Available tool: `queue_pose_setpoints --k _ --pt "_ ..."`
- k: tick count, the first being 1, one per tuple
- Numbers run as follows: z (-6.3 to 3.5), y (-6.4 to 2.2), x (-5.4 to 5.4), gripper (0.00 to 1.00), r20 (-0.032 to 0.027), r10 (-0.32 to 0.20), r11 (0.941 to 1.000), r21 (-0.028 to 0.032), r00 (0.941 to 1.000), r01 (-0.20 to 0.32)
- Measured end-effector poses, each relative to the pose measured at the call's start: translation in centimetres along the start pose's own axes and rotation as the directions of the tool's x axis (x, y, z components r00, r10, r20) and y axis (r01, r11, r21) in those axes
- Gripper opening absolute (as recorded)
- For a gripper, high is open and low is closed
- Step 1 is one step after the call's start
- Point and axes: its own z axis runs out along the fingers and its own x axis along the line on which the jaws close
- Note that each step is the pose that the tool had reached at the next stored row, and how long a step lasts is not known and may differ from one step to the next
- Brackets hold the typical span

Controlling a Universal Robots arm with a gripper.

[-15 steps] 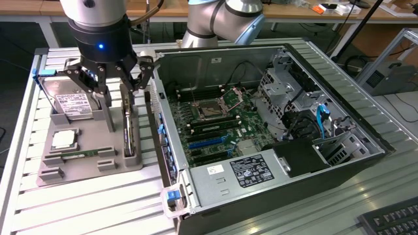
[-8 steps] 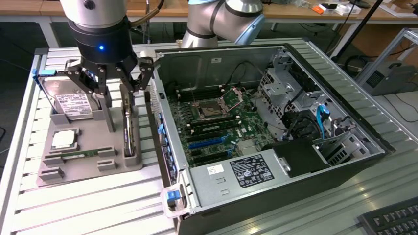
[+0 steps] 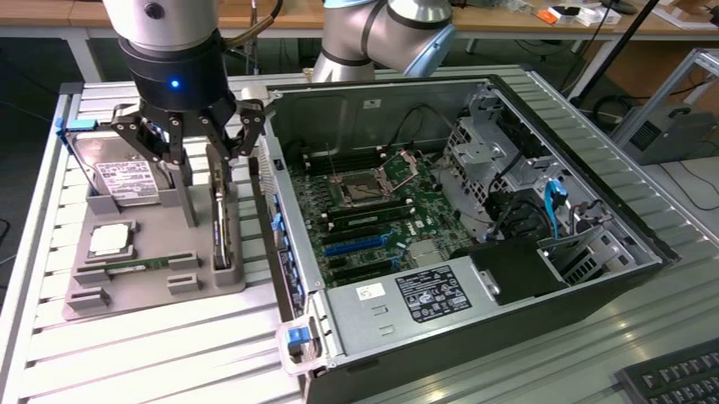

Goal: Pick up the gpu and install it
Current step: 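Pick up the gpu and move the gpu toward the slot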

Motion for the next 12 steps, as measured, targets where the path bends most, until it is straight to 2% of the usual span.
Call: queue_pose_setpoints --k 12 --pt "0.27 -0.02 0.01 0.48 0.0 0.0 1.0 0.0 1.0 0.0"
